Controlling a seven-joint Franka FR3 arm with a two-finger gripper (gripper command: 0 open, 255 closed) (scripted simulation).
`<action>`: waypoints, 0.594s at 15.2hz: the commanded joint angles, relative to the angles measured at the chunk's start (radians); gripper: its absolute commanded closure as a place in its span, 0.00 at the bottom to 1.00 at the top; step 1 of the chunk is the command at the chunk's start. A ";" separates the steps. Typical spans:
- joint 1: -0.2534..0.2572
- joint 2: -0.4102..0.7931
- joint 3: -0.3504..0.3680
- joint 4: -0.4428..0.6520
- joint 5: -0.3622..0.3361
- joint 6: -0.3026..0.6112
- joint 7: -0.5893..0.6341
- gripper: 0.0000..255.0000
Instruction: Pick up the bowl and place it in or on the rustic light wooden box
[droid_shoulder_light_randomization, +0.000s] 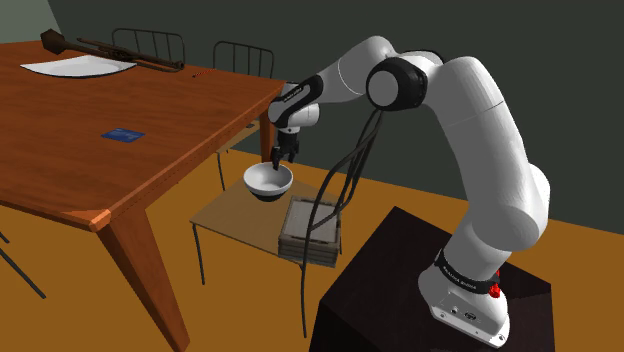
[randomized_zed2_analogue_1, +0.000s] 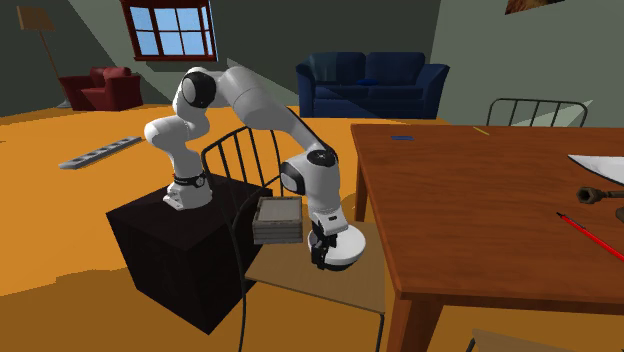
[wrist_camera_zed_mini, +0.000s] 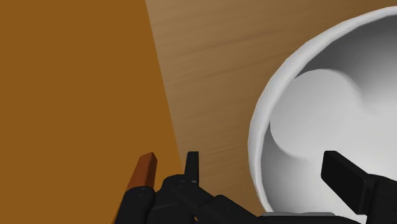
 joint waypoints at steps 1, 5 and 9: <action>0.001 0.002 0.001 -0.008 0.002 0.011 -0.001 0.00; 0.001 0.002 0.001 -0.008 0.002 0.011 -0.001 0.00; 0.001 0.002 0.001 -0.008 0.002 0.010 -0.001 1.00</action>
